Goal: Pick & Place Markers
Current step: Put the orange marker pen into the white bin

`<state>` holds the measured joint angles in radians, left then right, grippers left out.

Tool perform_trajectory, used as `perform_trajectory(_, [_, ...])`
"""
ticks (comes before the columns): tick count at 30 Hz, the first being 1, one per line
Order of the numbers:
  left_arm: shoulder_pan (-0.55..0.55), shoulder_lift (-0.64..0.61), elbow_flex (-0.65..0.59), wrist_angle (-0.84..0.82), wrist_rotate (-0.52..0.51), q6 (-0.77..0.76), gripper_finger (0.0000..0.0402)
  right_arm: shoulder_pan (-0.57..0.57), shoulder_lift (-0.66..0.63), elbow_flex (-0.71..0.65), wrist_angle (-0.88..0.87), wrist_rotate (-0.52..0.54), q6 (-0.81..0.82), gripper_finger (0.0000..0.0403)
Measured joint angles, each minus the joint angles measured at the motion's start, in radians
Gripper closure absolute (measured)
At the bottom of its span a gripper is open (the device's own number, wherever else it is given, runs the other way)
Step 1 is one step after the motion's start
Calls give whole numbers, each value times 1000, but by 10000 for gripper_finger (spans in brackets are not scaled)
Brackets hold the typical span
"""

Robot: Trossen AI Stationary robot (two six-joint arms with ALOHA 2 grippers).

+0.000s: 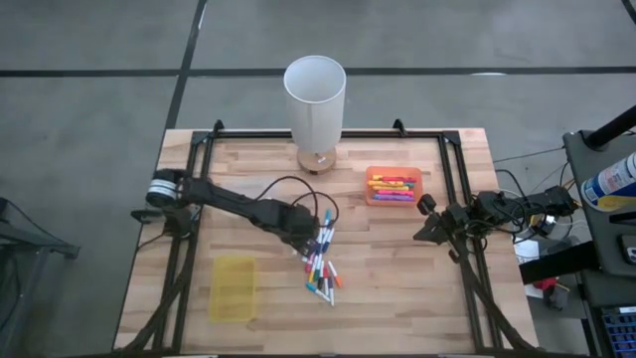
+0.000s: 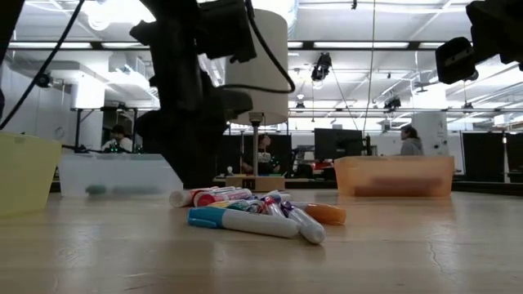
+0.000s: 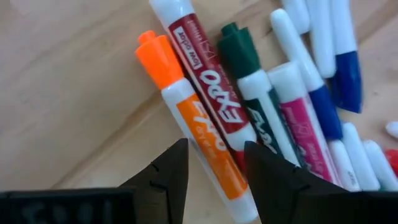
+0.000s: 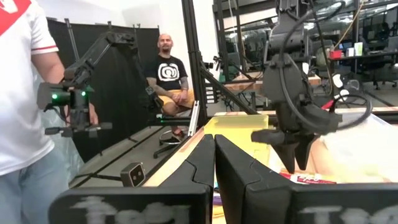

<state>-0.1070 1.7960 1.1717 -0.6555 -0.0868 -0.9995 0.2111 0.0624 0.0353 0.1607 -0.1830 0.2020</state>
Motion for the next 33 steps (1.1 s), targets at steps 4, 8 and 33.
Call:
perform_trajectory(4, [0,17,0,2,-1,-33,253,0,0,0,0,0,0,394])
perform_trajectory(8, [-1,19,2,2,-1,-38,253,0,0,0,0,0,0,394])
perform_trajectory(33, [-5,15,-34,-55,-6,-9,253,0,0,0,0,0,0,394])
